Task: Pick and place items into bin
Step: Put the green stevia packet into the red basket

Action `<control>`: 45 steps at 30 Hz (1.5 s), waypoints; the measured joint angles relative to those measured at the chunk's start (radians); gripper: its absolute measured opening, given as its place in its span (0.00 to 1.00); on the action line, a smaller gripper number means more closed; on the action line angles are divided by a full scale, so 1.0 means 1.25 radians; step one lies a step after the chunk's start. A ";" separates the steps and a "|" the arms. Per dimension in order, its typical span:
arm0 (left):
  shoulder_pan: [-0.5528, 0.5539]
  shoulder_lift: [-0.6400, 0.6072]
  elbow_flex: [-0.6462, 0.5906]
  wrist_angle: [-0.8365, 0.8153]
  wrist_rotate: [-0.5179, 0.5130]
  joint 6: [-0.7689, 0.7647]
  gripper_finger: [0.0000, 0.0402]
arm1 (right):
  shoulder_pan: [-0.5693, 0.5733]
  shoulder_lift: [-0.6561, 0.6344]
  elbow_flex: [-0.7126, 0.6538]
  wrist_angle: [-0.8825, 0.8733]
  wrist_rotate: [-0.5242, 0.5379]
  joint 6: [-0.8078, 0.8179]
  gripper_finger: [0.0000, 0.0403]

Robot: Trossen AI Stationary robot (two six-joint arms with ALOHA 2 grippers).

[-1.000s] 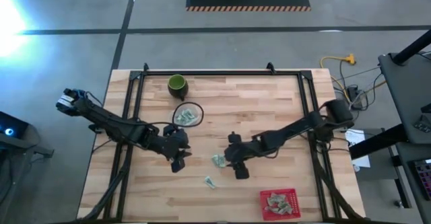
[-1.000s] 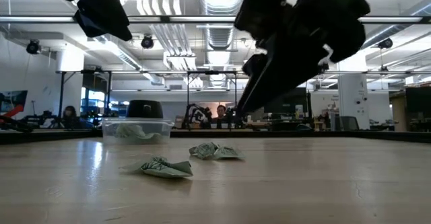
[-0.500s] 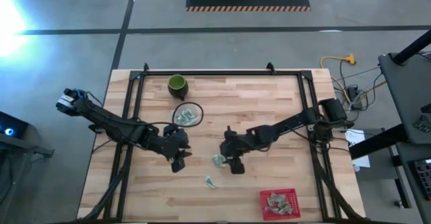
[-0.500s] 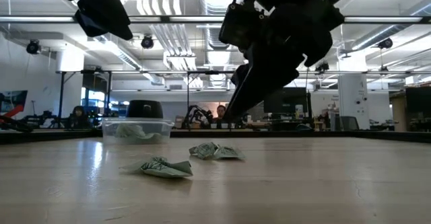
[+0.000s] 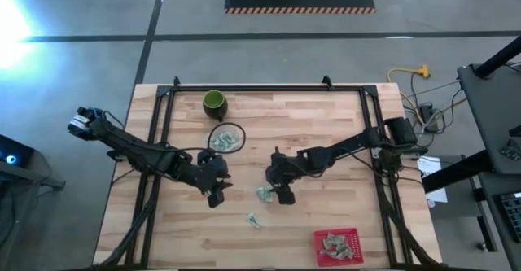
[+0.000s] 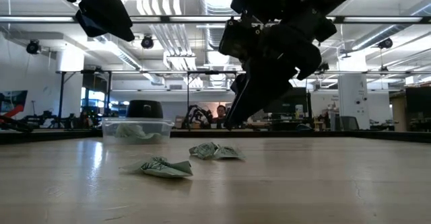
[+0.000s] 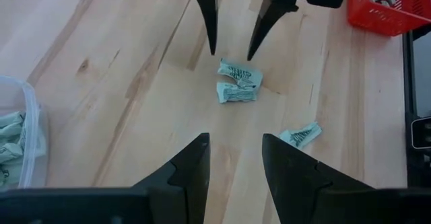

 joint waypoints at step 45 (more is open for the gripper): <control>0.000 0.000 0.000 0.021 -0.021 0.001 0.29 | 0.018 -0.300 0.015 -0.123 -0.018 0.021 0.48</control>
